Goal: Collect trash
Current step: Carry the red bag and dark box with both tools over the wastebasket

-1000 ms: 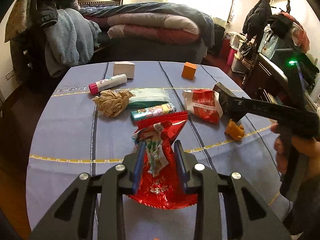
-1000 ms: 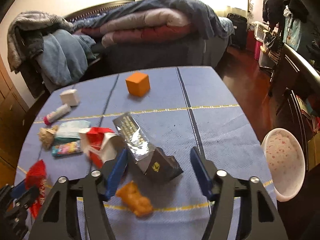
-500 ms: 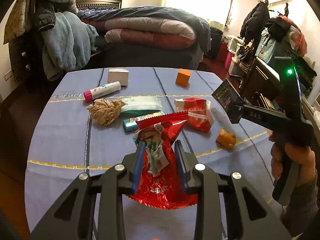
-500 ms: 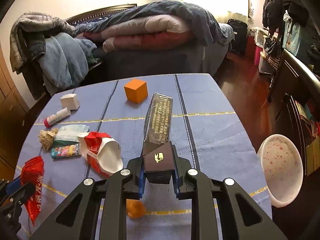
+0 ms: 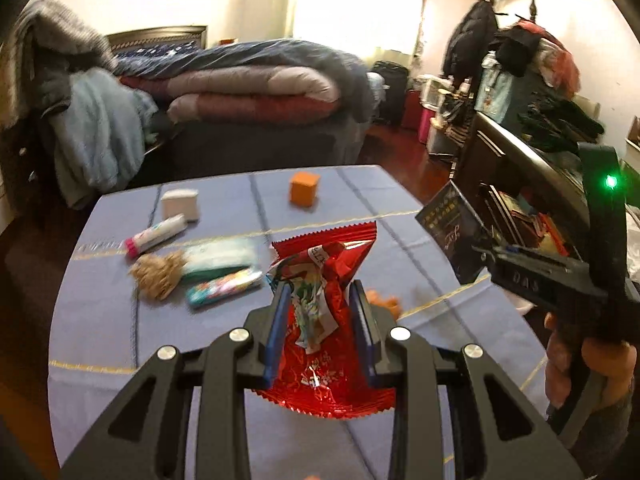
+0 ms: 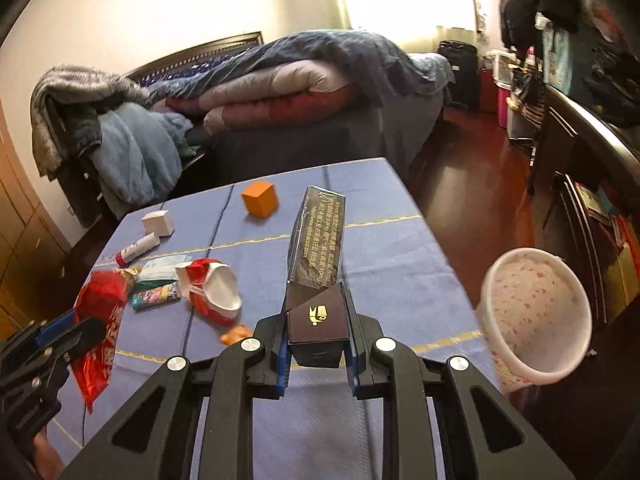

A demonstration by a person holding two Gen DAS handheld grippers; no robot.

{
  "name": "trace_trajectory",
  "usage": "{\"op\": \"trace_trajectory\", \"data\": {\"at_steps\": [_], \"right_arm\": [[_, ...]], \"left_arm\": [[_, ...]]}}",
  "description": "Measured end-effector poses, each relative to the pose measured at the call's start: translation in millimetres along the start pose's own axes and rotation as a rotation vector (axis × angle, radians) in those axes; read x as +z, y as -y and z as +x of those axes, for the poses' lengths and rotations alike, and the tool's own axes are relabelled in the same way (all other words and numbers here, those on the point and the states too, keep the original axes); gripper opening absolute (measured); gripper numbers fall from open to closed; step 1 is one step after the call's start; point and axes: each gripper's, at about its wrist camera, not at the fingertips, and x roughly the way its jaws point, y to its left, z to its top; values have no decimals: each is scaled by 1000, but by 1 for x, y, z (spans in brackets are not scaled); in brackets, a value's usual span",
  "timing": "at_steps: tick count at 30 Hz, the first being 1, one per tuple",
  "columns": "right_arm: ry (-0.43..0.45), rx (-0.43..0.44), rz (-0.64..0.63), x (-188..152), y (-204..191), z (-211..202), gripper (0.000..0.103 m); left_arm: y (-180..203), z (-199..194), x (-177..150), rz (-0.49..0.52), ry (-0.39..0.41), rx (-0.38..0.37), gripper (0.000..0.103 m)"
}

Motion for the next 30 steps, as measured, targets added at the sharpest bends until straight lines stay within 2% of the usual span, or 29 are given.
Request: {"op": "trace_trajectory", "data": {"at_steps": [13, 24, 30], "right_arm": [[64, -131, 159, -13, 99, -46, 22], [98, -261, 291, -25, 182, -65, 22], [102, -313, 344, -30, 218, -62, 22]], "left_arm": [[111, 34, 43, 176, 27, -186, 32], [204, 84, 61, 293, 0, -330, 32], [242, 121, 68, 321, -41, -374, 32]]}}
